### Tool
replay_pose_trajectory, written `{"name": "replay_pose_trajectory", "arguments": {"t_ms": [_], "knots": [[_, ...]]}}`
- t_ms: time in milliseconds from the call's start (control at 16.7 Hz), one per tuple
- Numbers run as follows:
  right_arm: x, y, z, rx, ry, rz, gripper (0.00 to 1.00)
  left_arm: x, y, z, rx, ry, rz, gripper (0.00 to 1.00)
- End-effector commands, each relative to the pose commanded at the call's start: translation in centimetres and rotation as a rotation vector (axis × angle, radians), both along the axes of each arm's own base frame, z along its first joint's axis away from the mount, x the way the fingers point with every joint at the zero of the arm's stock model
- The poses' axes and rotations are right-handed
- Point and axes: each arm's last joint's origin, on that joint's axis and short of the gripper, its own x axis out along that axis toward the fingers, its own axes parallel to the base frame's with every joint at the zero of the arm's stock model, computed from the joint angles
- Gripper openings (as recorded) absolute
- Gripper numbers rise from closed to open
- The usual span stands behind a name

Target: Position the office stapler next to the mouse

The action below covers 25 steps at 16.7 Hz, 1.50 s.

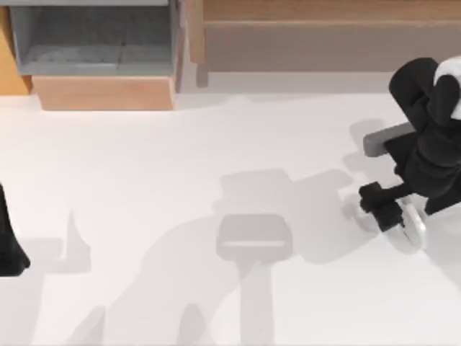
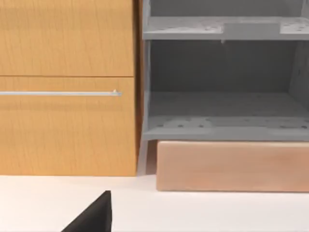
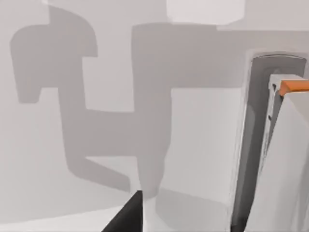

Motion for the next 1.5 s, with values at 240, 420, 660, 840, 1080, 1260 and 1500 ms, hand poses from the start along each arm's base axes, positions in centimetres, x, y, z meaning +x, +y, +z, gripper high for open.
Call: {"name": "replay_pose_trajectory", "arguments": {"t_ms": [240, 420, 660, 840, 1080, 1260, 1500], "knots": [[0.0, 0.0, 0.0, 0.0, 0.0, 0.0, 0.32, 0.0, 0.0, 0.0, 0.0, 0.0, 0.0, 1.0], [0.0, 0.0, 0.0, 0.0, 0.0, 0.0, 0.1, 0.0, 0.0, 0.0, 0.0, 0.0, 0.0, 1.0], [0.0, 0.0, 0.0, 0.0, 0.0, 0.0, 0.0, 0.0, 0.0, 0.0, 0.0, 0.0, 0.0, 1.0], [0.0, 0.0, 0.0, 0.0, 0.0, 0.0, 0.0, 0.0, 0.0, 0.0, 0.0, 0.0, 0.0, 1.0], [0.0, 0.0, 0.2, 0.0, -0.002, -0.002, 0.0, 0.0, 0.0, 0.0, 0.0, 0.0, 0.0, 1.0], [0.0, 0.0, 1.5, -0.002, 0.004, -0.001, 0.0, 0.0, 0.0, 0.0, 0.0, 0.0, 0.0, 1.0], [0.0, -0.1, 3.0, 0.0, -0.001, -0.002, 0.0, 0.0, 0.0, 0.0, 0.0, 0.0, 0.0, 1.0]]}}
